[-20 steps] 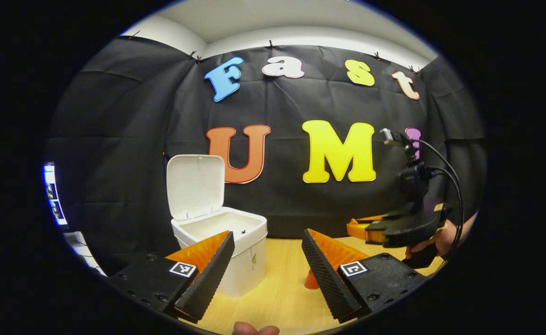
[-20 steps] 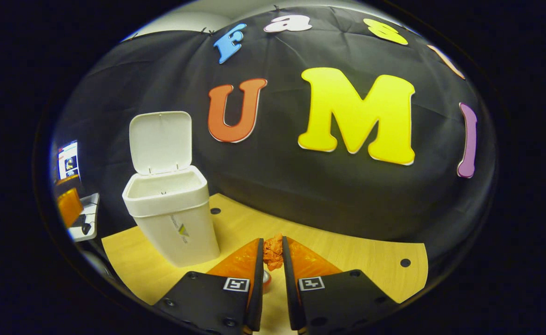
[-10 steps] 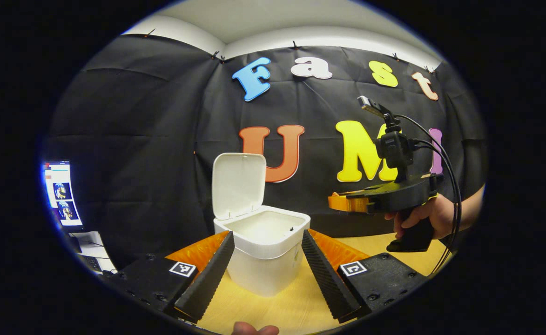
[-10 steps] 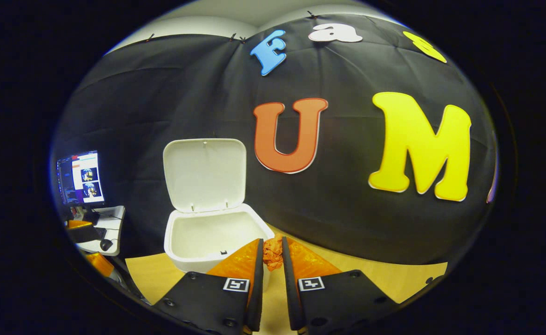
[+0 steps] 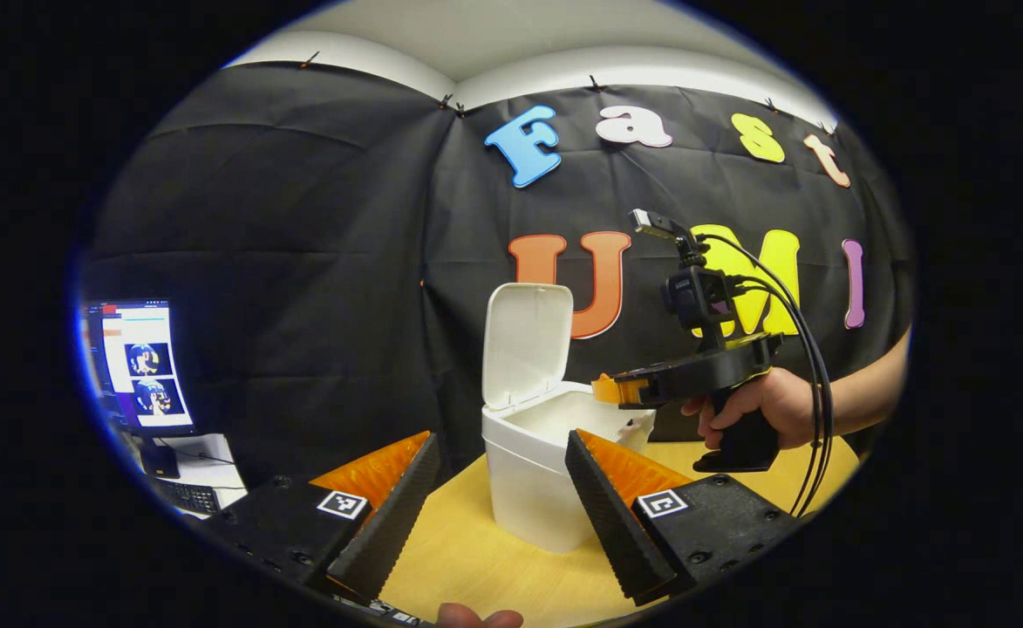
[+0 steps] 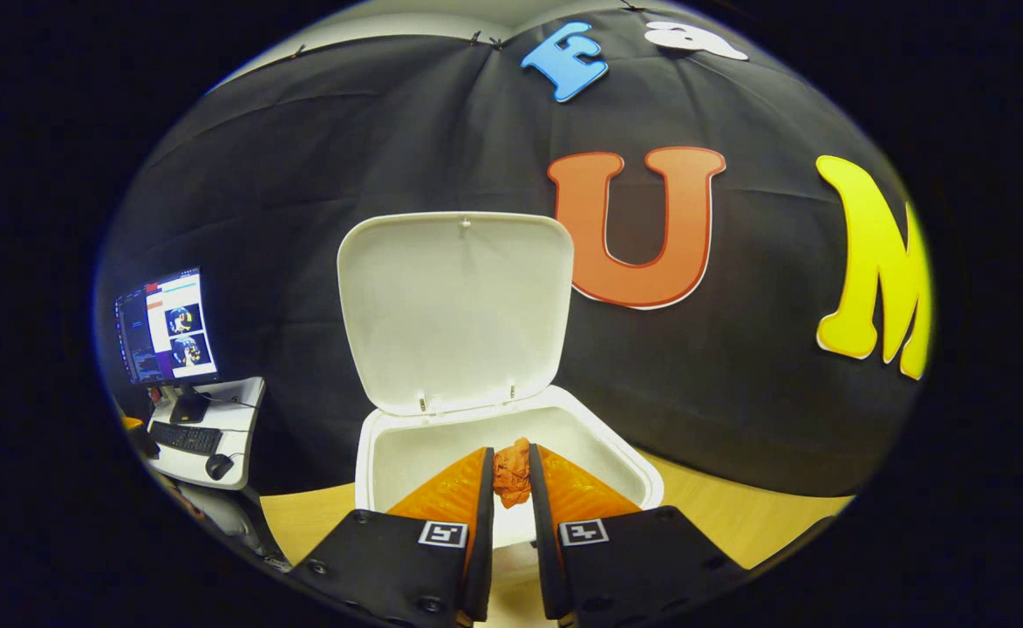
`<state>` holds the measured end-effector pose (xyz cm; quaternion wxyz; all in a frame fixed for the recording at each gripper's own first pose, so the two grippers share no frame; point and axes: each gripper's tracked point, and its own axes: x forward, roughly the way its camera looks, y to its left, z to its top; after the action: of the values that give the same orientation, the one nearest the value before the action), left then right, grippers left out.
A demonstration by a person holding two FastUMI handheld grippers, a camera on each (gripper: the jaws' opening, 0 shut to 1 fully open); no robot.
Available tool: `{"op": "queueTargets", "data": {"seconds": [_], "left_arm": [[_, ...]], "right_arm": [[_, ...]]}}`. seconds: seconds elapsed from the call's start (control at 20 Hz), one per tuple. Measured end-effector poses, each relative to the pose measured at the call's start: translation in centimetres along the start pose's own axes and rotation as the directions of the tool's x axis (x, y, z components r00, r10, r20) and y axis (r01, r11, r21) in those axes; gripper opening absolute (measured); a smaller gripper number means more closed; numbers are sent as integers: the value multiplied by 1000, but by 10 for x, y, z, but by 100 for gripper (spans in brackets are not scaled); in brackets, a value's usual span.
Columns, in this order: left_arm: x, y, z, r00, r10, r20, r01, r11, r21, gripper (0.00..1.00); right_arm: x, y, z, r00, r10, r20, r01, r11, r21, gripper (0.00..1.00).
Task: Press the lid of the desktop garbage bin to open it, pick up the crumpled paper on the desktop and throw it into the bin, then pick up the pop can on the desktop and drop it into the bin, and finally close the garbage bin lid.
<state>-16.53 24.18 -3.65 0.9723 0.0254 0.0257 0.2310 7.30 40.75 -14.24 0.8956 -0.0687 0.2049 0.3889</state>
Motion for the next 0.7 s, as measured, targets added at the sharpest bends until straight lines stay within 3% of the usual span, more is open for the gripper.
{"op": "queueTargets", "data": {"seconds": [0.1,0.25,0.4,0.55,0.7], "left_arm": [[2,8,-2,1000,12,-5,-12,1000,-6,96],[5,4,-4,1000,1,-9,-1,1000,-11,96],[8,-2,-3,1000,-24,-4,24,1000,-18,96],[13,-11,-2,999,-52,0,52,999,-13,96],[15,-18,2,997,-76,9,76,997,2,96]], "right_arm": [[9,0,-4,1000,-11,-15,11,1000,-13,22],[14,0,-12,999,-24,-45,23,999,-28,31],[15,-1,-15,998,-25,-61,24,1000,-17,35],[8,-6,-11,998,-34,-45,34,999,-2,49],[-2,-11,5,999,-51,5,51,999,17,56]]}}
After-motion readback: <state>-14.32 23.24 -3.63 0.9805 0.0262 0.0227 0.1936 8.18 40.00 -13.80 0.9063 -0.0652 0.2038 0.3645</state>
